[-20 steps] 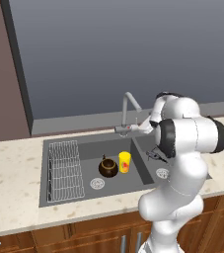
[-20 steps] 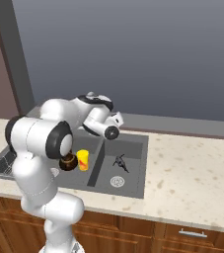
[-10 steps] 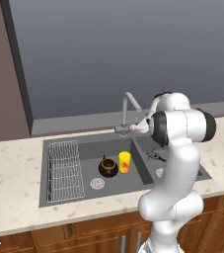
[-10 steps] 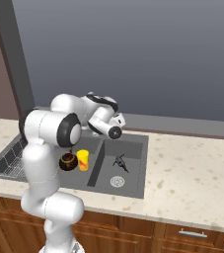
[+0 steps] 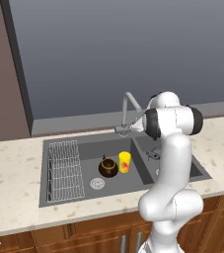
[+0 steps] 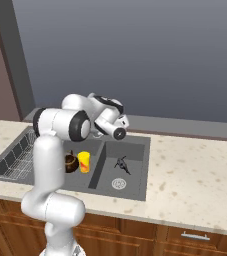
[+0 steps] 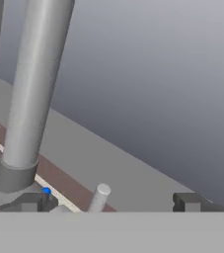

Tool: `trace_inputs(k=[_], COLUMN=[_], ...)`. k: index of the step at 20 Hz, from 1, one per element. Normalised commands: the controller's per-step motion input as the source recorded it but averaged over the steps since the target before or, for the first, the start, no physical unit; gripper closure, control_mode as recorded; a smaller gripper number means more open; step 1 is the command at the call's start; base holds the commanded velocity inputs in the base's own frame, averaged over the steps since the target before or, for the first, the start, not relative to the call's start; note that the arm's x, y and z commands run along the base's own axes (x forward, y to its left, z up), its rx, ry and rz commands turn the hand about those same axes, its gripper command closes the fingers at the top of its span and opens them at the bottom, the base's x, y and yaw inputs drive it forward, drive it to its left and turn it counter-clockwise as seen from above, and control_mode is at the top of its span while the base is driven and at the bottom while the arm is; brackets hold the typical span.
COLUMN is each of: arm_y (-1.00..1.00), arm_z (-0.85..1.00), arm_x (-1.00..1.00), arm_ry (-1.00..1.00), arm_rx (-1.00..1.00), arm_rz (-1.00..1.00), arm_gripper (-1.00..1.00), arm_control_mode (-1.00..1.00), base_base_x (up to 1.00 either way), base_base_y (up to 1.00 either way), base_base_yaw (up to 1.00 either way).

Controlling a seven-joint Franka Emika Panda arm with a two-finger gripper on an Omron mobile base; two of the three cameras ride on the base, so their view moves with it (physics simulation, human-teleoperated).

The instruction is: Pick the teapot and cup and place them in the sink. Then turn on the water.

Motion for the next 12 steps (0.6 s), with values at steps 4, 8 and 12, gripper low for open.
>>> trace_inputs(k=[4,8,12], arm_y=[-0.17,-0.2,-0.06], arm_z=[-0.07,-0.11,-0.2], arm_x=[0.5,0.48,0.46], arm_ry=[0.0,0.0,0.0], arm_rx=[0.03,0.02,0.01], arm_rz=[0.0,0.0,0.0], arm_gripper=[-1.0,-1.0,-1.0], arm_control_mode=[-1.0,-1.0,-1.0], base_base_x=[0.0,0.0,0.0], base_base_y=[0.0,0.0,0.0], base_base_yaw=[0.0,0.0,0.0])
